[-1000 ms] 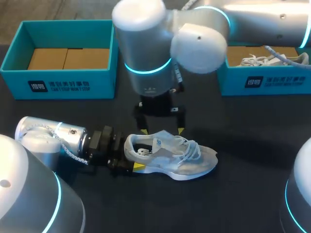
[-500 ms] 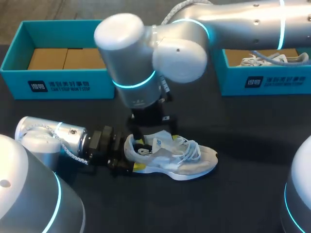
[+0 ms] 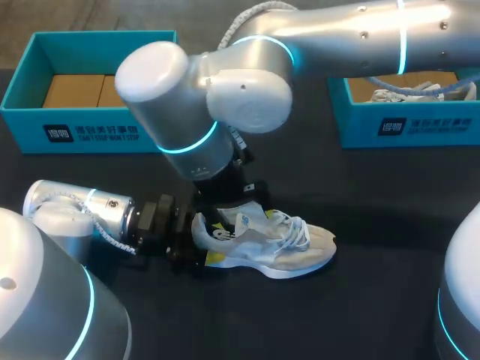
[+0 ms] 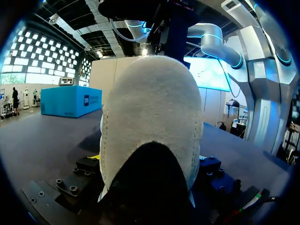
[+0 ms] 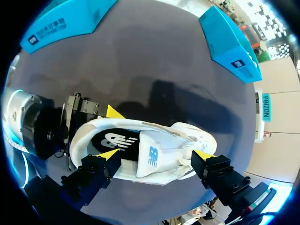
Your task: Take the shoe out of the shoebox, open the shoe tongue, remove and reinsert the insole, then place the shoe into the shoebox
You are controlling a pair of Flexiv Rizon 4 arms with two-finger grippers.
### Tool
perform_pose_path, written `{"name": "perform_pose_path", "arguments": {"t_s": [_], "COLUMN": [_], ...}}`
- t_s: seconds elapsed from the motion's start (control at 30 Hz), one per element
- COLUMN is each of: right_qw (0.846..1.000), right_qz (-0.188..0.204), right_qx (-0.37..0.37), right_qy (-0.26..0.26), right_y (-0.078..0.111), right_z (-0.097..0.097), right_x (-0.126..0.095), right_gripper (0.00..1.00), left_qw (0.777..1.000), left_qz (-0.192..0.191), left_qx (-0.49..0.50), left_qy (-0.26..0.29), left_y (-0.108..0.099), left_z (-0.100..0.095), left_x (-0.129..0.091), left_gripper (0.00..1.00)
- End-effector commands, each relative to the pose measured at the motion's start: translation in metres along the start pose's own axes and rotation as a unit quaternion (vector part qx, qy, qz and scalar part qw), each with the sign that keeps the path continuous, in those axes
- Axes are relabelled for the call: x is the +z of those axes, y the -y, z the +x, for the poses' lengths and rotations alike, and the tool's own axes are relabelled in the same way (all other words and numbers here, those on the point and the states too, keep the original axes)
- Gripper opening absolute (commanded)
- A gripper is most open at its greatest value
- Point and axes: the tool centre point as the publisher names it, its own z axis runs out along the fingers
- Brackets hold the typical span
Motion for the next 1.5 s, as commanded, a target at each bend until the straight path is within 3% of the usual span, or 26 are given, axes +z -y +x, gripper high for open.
{"name": "perform_pose_path", "arguments": {"t_s": [0.03, 0.63, 1.07, 1.5], "right_qw": [0.984, 0.974, 0.969, 0.974], "right_qz": [-0.012, -0.025, -0.009, 0.037], "right_qx": [0.164, 0.218, 0.246, 0.223], "right_qy": [0.066, 0.053, 0.018, -0.029], "right_y": [0.008, -0.002, 0.002, -0.001], "right_z": [0.003, -0.029, -0.064, -0.052], "right_x": [0.002, 0.023, 0.009, 0.018], "right_gripper": [1.0, 1.0, 1.0, 1.0], "left_qw": [1.0, 1.0, 1.0, 1.0], "left_qz": [-0.001, -0.001, -0.001, -0.001], "left_qx": [0.0, 0.0, 0.0, 0.0], "left_qy": [-0.001, -0.001, -0.001, -0.001], "left_y": [-0.005, -0.005, -0.005, -0.005], "left_z": [-0.004, -0.004, -0.004, -0.004], "left_x": [0.001, 0.001, 0.001, 0.001], "left_gripper": [0.0, 0.0, 0.0, 0.0]}}
